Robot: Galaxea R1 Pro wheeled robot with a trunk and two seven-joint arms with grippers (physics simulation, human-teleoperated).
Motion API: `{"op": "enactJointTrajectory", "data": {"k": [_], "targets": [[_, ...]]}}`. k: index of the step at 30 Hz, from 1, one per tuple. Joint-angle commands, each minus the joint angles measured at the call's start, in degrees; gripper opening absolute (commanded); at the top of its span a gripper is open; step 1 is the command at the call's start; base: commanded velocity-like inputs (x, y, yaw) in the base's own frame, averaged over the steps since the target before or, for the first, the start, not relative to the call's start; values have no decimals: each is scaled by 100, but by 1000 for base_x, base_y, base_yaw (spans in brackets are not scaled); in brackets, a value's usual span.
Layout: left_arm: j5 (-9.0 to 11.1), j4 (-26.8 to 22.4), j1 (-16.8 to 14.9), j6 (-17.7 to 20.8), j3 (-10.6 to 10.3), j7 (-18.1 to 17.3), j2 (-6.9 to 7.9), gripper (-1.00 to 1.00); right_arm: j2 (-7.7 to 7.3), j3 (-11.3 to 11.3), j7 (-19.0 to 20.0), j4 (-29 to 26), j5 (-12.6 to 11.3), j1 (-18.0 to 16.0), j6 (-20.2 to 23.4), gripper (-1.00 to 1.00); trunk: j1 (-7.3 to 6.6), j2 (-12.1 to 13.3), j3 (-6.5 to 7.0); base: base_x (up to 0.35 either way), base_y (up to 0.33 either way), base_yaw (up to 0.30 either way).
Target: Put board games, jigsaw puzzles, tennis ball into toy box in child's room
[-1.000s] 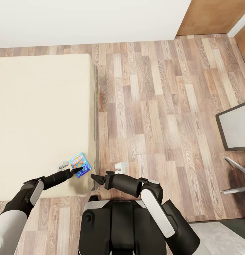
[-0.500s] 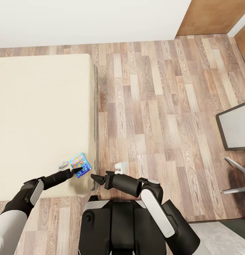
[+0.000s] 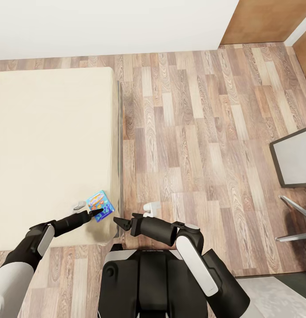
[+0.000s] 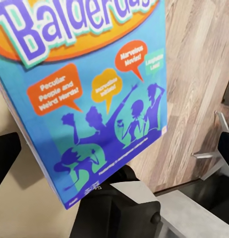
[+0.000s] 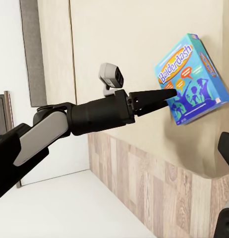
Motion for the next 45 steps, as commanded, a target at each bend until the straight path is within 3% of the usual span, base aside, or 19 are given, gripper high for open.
{"op": "enactJointTrajectory", "data": {"k": [1, 45], "targets": [[30, 1, -2, 43, 7, -8, 2, 100, 2, -6, 16, -2, 6, -2, 26, 100, 3, -9, -5, 0, 0, 0], [23, 1, -43, -223, 29, 96, -9, 100, -2, -6, 8, -2, 10, -2, 26, 100, 3, -9, -5, 0, 0, 0]]}}
